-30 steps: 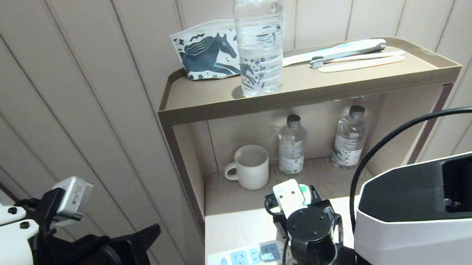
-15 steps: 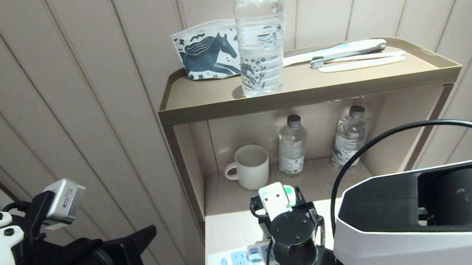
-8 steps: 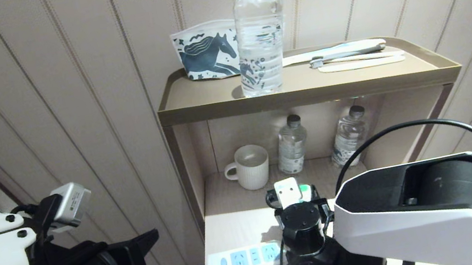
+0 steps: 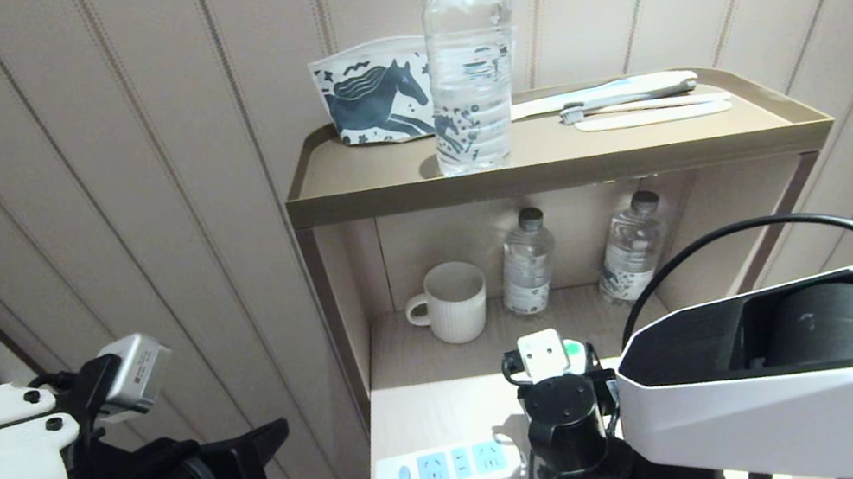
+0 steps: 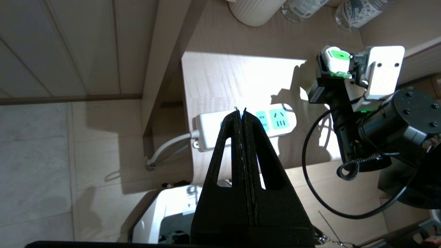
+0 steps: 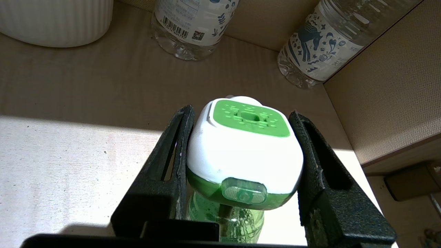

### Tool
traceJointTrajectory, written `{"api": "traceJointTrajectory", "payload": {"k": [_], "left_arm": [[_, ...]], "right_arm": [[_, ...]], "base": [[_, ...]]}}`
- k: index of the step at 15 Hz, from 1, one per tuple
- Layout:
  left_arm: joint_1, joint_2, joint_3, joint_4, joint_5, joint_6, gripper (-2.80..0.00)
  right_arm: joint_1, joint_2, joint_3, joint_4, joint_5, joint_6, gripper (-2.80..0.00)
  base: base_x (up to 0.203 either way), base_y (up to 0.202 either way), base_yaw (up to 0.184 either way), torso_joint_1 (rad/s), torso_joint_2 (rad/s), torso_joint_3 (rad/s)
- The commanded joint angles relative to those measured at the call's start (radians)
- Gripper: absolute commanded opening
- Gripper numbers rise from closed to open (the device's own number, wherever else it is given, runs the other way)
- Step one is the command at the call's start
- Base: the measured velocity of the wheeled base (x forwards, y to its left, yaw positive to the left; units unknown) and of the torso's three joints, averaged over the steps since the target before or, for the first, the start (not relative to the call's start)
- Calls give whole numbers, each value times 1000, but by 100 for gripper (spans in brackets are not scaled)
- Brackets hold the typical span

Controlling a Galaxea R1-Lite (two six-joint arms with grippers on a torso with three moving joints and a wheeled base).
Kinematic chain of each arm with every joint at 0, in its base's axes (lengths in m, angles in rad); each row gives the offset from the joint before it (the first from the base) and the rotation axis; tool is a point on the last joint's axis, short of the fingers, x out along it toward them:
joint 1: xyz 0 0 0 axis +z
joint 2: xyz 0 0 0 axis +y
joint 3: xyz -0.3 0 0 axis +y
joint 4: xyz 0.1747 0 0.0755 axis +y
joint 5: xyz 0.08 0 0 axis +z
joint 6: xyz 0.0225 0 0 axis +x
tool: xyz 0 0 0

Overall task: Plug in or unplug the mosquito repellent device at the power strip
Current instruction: Place the mosquito repellent liquid on the table

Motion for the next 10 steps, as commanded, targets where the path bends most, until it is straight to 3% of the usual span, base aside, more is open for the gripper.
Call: {"api": "traceJointTrajectory", "payload": {"k": [1, 10], "left_arm": [[-1, 3, 0, -3, 2, -4, -280], [-1, 3, 1, -2, 2, -4, -280]], "right_arm": [[-2, -1, 3, -47, -7, 1, -280], [-3, -35, 46, -47, -11, 5, -280]], "base": [[0, 0, 0, 0, 0, 0], [0, 0, 0, 0, 0, 0]]}}
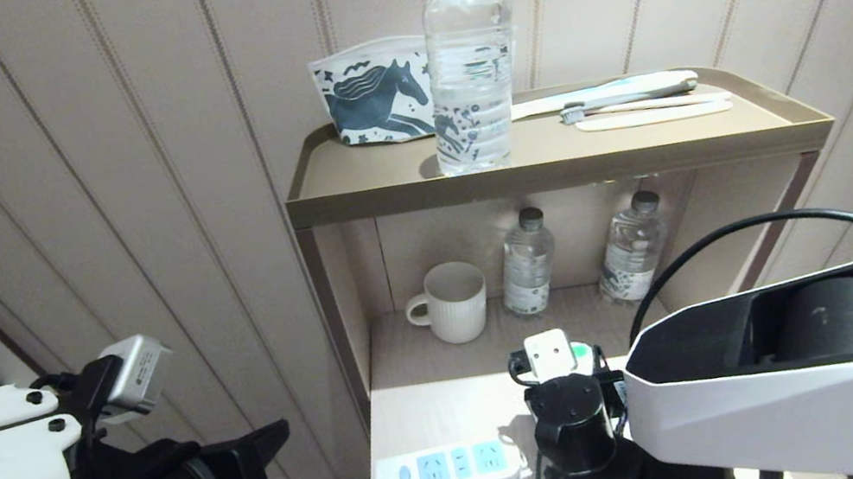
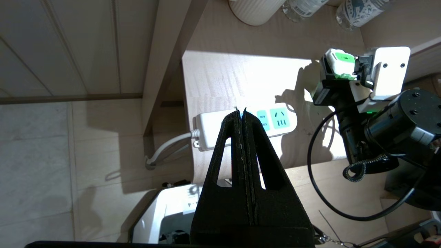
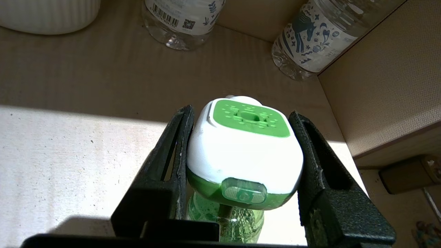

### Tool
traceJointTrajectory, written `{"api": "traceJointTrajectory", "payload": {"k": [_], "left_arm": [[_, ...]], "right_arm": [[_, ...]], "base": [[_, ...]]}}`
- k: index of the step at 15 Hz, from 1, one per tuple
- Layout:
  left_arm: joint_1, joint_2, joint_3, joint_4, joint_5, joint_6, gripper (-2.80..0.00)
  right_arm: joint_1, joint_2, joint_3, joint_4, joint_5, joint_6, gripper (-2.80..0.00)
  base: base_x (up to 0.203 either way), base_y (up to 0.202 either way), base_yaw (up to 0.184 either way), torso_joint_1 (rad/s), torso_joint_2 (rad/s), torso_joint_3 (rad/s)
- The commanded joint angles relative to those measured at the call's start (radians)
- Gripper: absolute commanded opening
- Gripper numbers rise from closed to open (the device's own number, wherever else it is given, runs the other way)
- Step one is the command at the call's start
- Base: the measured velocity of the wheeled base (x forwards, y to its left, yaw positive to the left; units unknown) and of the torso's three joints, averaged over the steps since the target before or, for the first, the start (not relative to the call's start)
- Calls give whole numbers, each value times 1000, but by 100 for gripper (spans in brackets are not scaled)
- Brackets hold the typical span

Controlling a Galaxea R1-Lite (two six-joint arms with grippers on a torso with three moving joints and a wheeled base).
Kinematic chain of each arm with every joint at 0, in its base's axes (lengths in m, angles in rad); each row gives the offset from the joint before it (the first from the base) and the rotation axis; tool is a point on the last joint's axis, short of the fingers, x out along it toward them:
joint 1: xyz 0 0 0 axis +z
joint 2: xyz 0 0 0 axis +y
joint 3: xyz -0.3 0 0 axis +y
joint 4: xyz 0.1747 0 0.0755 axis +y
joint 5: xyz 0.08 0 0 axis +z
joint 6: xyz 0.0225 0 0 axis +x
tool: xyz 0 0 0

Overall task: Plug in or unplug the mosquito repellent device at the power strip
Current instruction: Place the mosquito repellent liquid on the table

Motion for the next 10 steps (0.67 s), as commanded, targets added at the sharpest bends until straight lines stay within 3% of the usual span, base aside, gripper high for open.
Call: {"api": "traceJointTrajectory", "payload": {"k": [1, 3, 4, 5, 10], "left_arm": [[-1, 2, 0, -2, 2, -3, -280], [-1, 2, -2, -2, 2, -3, -280], [0, 2, -2, -2, 2, -3, -280], [-1, 2, -2, -2, 2, -3, -280], [-1, 2, -2, -2, 2, -3, -280]], "right_arm": [[1, -24, 19, -49, -6, 6, -280], [1, -38, 30, -49, -7, 8, -280], [1, -41, 41, -49, -9, 8, -84], [1, -41, 43, -49, -9, 8, 0], [1, -41, 62, -49, -9, 17, 0]], "base": [[0, 0, 0, 0, 0, 0], [0, 0, 0, 0, 0, 0], [0, 0, 0, 0, 0, 0], [0, 0, 0, 0, 0, 0], [0, 0, 0, 0, 0, 0]]}}
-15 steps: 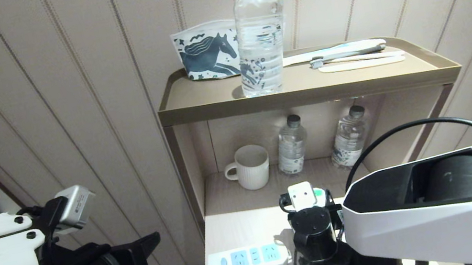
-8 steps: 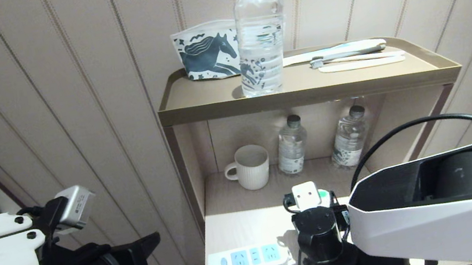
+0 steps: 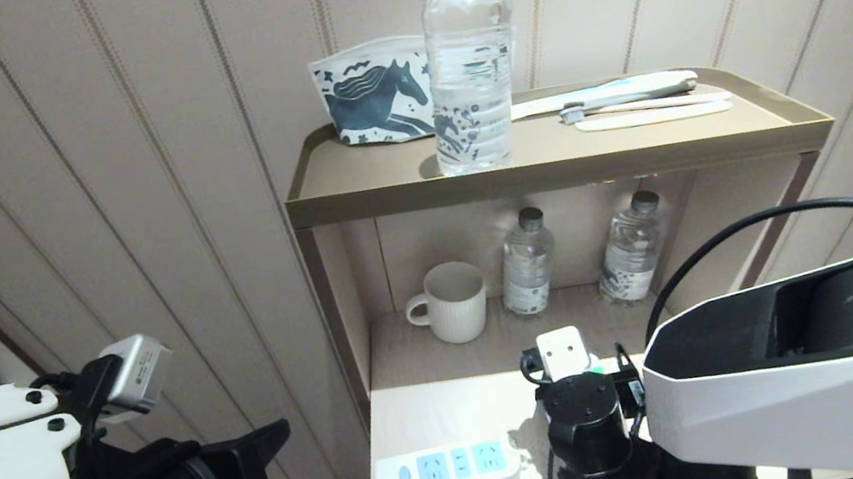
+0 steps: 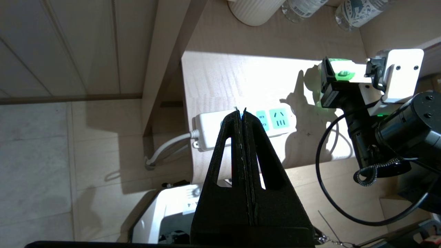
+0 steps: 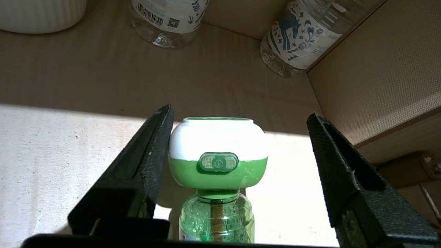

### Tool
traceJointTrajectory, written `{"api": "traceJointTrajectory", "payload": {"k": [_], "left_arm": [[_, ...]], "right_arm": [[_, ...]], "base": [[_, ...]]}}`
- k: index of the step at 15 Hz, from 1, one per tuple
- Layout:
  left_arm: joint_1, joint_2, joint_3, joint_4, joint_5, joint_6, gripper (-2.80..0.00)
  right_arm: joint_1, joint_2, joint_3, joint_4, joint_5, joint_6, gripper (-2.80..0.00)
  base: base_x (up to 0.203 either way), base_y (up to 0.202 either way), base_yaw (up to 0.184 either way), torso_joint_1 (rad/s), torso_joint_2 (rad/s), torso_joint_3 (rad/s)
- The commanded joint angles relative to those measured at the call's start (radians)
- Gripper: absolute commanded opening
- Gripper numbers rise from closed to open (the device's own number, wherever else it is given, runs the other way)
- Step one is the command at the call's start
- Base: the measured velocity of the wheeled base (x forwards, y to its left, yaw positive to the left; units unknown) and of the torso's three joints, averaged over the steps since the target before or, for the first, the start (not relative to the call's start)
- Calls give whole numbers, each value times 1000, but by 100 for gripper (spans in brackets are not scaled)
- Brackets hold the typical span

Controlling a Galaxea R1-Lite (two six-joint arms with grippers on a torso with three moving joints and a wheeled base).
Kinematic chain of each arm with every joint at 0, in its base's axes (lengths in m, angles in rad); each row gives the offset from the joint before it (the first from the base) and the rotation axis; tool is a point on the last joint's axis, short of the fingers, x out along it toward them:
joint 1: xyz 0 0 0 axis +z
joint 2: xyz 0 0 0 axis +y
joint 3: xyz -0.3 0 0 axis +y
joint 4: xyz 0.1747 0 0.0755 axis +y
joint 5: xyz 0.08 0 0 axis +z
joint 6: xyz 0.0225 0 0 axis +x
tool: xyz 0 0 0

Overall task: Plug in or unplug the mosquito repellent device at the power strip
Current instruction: Place the mosquito repellent liquid on the table

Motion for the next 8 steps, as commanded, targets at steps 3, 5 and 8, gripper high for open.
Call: {"api": "traceJointTrajectory", "payload": {"k": [3, 5, 8], "left_arm": [[0, 2, 0, -2, 2, -1, -280], [0, 0, 0, -2, 2, -1, -280], [0, 0, 0, -2, 2, 0, -280]], "right_arm": [[5, -39, 23, -48, -6, 0, 0], [15, -95, 57, -48, -6, 0, 0], [38, -170, 113, -48, -4, 0, 0]], "base": [[0, 0, 0, 0, 0, 0], [0, 0, 0, 0, 0, 0], [0, 0, 0, 0, 0, 0]]}}
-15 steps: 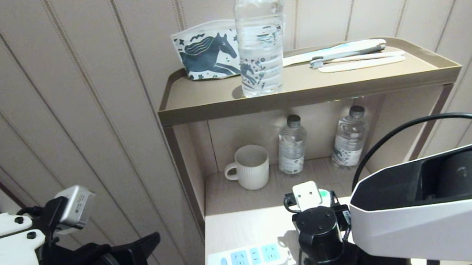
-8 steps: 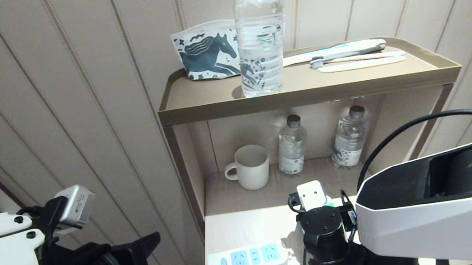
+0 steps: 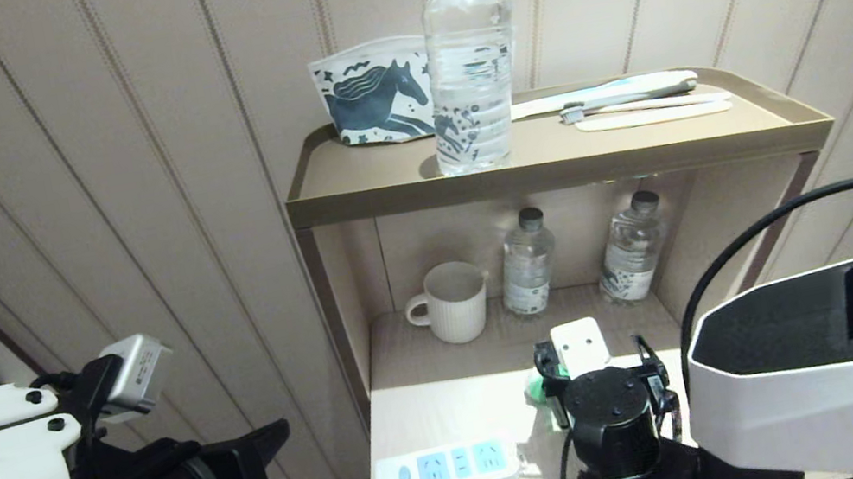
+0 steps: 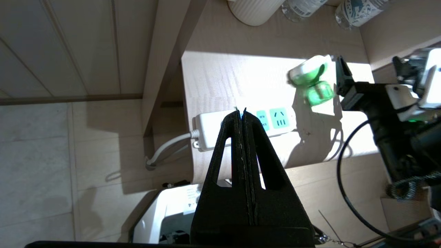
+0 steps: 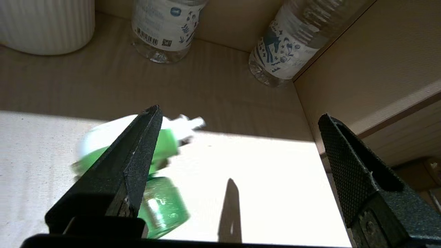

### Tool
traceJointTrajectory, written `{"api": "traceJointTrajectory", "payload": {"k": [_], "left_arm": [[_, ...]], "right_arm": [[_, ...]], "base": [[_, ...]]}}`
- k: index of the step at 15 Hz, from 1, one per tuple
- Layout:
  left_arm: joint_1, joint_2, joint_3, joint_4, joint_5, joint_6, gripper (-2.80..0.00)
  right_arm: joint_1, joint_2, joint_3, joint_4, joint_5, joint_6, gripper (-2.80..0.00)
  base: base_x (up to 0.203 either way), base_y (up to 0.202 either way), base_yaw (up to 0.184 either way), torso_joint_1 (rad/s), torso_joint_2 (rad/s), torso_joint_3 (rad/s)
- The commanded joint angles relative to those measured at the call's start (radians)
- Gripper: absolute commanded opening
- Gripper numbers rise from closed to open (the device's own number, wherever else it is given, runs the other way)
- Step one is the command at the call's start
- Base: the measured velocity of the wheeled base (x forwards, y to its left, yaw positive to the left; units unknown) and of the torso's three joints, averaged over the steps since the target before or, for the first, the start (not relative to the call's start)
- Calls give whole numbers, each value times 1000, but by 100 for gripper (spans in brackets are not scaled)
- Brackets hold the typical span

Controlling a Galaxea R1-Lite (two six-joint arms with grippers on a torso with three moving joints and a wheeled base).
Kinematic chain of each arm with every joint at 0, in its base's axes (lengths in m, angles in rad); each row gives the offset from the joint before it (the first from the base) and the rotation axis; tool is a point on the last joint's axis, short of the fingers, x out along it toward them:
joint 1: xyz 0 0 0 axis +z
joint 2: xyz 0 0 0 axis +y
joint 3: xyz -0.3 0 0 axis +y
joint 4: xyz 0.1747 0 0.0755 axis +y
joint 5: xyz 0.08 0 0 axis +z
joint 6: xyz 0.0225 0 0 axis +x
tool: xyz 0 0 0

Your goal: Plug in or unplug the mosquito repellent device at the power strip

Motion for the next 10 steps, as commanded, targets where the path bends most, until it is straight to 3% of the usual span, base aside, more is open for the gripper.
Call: {"api": "traceJointTrajectory", "payload": {"k": [1, 6, 7, 8, 10], "left_arm": [[0, 0, 0, -2, 2, -4, -280], [0, -25, -10, -3, 4, 2, -280], [0, -37, -12, -2, 5, 3, -280], [0, -60, -12, 0, 6, 3, -280], [0, -129, -6, 13, 28, 3, -280]], "right_arm": [[11, -56, 25, -47, -5, -1, 0], [19, -173, 96, -47, -5, -9, 0], [21, -216, 134, -47, -4, -17, -210], [22, -263, 189, -47, -3, -34, -280], [22, -357, 296, -47, -1, -81, -280]], "base": [[0, 0, 0, 0, 0, 0], [0, 0, 0, 0, 0, 0], [0, 0, 0, 0, 0, 0], [0, 0, 0, 0, 0, 0], [0, 0, 0, 0, 0, 0]]}}
